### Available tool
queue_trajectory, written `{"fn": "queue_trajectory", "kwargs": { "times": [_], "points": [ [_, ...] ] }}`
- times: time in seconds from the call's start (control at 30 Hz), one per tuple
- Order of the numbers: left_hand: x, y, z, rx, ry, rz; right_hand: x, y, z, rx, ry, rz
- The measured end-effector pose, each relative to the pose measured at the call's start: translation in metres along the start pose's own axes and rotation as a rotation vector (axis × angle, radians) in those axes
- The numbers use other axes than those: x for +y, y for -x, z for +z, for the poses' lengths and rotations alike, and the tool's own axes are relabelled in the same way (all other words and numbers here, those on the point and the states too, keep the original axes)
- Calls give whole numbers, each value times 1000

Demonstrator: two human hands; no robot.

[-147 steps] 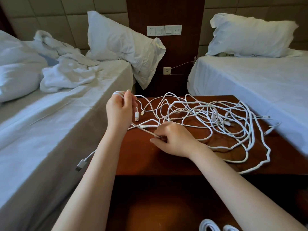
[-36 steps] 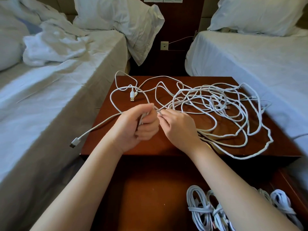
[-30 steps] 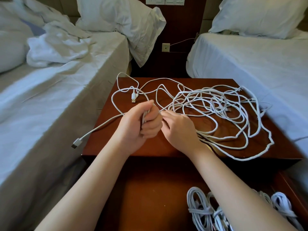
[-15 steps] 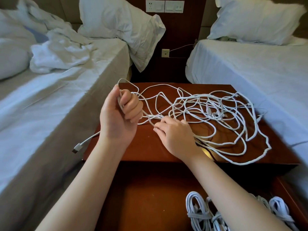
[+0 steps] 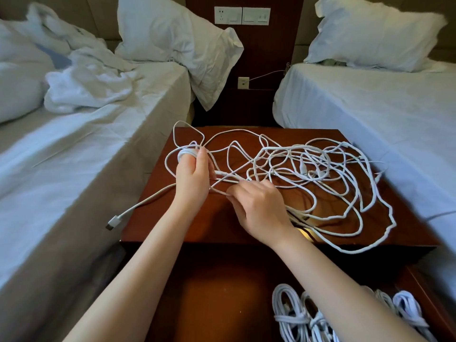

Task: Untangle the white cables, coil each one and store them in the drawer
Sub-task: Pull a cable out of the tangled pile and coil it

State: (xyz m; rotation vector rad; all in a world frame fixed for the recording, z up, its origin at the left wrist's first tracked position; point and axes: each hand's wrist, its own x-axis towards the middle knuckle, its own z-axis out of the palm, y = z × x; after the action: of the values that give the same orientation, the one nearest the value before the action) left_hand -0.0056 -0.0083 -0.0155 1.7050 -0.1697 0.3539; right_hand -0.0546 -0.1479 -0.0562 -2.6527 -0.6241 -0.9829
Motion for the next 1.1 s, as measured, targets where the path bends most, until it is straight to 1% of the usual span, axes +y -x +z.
{"fn": "queue_trajectory", "kwargs": {
  "times": [0.13, 0.27, 0.37, 0.47, 0.6, 0.7, 0.77, 0.87, 0.93, 1.0, 1.1],
  "points": [
    [-9, 7, 2, -65, -119, -57, 0, 0, -1, 131, 62, 0],
    [-8, 13, 1, -121, -223, -52, 1, 2, -4, 237, 65, -2],
    [-3, 17, 3, -217, -234, -128, 3, 1, -6, 253, 69, 2],
    [2, 21, 5, -323, -210, -263, 4, 1, -5, 202, 49, -8],
    [6, 21, -2, -409, -50, -444, 14, 1, -3, 122, 2, 89],
    [10, 21, -9, -552, -23, -476, 18, 0, 2, 69, 12, 98],
    [16, 22, -12, -647, 46, -480, 19, -3, 1, 69, 19, 110],
    [22, 21, -17, -755, 202, -448, 23, -3, 0, 85, 22, 145],
    [23, 19, -23, -802, 334, -403, 27, -3, -1, 85, -59, 211],
    [25, 16, -30, -823, 494, -348, 31, -3, 1, 76, -102, 259],
    [28, 11, -39, -838, 677, -260, 34, -2, 7, 78, -68, 235]
  ]
}}
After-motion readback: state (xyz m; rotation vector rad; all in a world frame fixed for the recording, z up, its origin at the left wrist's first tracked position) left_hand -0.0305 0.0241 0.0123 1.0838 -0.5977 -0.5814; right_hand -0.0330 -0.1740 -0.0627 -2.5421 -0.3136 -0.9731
